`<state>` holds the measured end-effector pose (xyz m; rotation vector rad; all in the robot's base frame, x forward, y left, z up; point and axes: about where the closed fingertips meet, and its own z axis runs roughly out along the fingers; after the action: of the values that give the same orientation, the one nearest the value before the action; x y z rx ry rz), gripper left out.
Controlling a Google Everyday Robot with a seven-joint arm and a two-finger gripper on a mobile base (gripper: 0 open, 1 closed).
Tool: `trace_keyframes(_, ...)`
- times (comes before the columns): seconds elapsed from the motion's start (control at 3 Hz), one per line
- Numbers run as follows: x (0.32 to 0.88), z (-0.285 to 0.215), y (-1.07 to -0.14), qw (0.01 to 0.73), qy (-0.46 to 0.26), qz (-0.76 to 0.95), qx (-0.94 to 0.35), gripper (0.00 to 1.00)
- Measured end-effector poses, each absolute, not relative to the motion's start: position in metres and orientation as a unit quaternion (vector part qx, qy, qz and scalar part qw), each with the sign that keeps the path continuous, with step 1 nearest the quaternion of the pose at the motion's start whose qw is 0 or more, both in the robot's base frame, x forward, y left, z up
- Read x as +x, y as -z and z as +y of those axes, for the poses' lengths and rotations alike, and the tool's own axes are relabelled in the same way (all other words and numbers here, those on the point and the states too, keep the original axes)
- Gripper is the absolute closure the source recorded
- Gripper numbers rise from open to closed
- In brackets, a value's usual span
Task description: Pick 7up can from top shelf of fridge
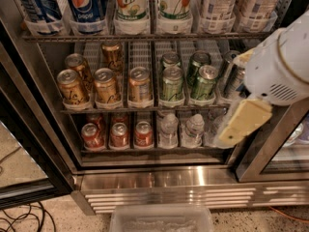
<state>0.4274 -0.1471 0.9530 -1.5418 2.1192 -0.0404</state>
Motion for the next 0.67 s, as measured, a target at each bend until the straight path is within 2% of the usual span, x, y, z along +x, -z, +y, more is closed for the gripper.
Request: trace_keyframes(0.67,0.430,-0.105,-0.919,0.369,-0.038,0.770,-0.518,0.00)
